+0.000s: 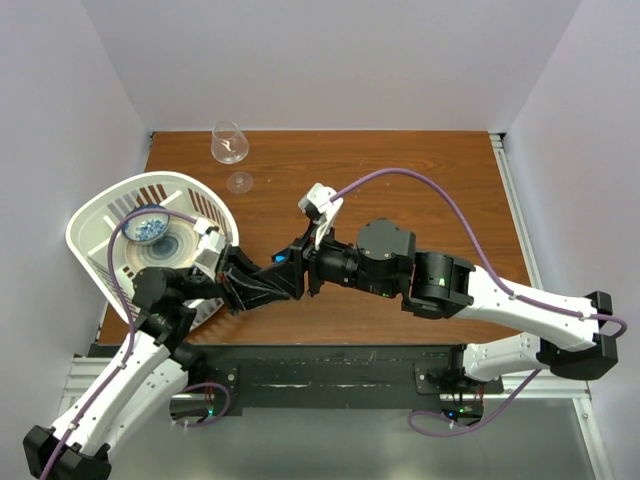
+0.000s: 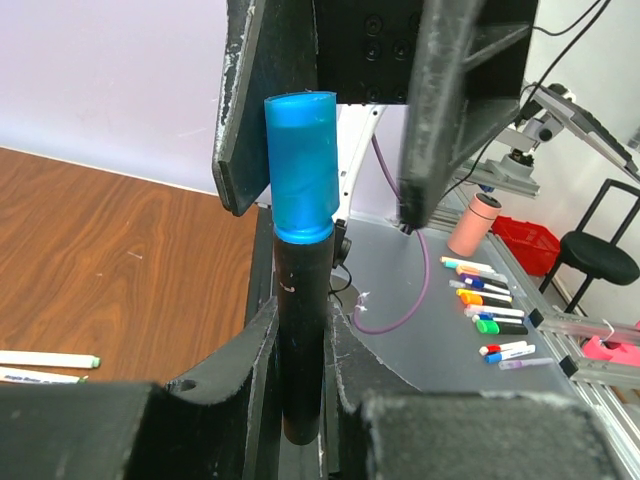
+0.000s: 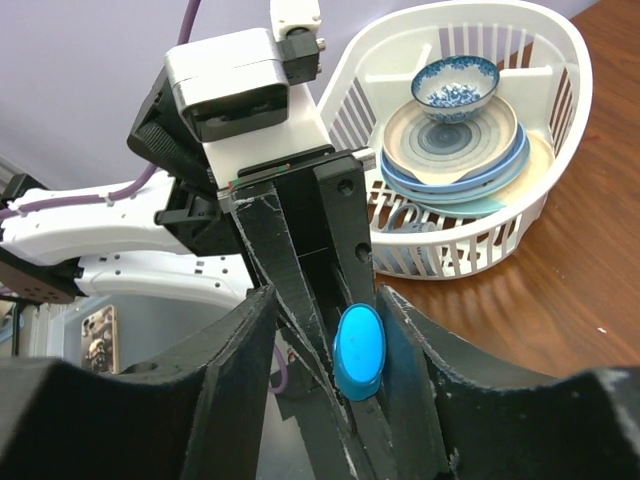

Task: Insert the pens into the pen caps

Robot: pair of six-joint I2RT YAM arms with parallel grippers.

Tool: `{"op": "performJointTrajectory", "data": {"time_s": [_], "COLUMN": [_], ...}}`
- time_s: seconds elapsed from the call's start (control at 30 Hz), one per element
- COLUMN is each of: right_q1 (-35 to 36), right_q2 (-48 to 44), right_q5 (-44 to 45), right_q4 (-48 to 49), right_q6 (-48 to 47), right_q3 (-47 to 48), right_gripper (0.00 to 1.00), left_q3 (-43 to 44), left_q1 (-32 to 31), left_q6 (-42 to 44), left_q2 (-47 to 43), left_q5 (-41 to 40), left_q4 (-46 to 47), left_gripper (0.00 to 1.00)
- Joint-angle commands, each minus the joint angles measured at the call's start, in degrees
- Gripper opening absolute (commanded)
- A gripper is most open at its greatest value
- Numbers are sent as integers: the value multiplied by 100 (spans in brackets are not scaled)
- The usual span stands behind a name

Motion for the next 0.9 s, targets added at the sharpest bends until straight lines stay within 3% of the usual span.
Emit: {"op": "performJointTrajectory", "data": {"time_s": [0.0, 0.1, 0.2, 0.23, 0.3, 0.73, 0.87], "right_q1": [2, 2, 2, 2, 2, 10, 19], "right_q2": [-227, -271, -332, -367, -377, -491, -421], "right_q5": [163, 172, 76, 14, -118, -435, -628], "right_q4": [278, 340, 428, 463, 603, 815, 535], "right_q6": [105, 175, 324, 386, 578, 756, 606], "right_q3": [82, -68, -296, -471, -665, -1746, -1773], "right_gripper": [43, 36, 19, 7, 0, 0, 0], "left_q3": [-9, -18, -9, -35, -123, 131, 465], "left_q1": [25, 25, 25, 25, 25, 25, 25], "left_q6": [-97, -132, -220, -342, -562, -1696, -1390], "left_q2": [-4, -4, 23, 40, 67, 1085, 1271], "left_q5": [-20, -20, -37, -55, -90, -538, -547], "left_q4": [286, 348, 479, 558, 1102, 2475, 1730], "left_gripper": [0, 0, 0, 0, 0, 0, 0]}}
